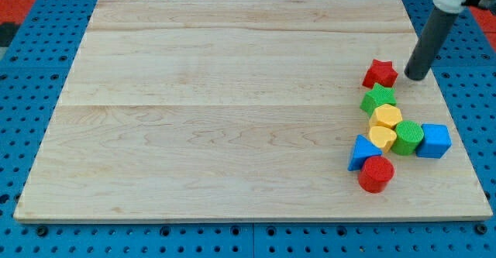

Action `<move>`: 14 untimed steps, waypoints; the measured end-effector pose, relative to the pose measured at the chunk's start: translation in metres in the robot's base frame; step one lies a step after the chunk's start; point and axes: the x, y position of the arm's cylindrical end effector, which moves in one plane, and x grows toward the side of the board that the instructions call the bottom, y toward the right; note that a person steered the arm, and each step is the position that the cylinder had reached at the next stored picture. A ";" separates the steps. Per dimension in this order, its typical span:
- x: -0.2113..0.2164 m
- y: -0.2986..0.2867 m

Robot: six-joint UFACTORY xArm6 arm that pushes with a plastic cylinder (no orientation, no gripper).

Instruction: Move the group of blocks towards the bottom center

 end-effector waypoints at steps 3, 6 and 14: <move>0.061 -0.056; 0.087 0.081; 0.104 -0.024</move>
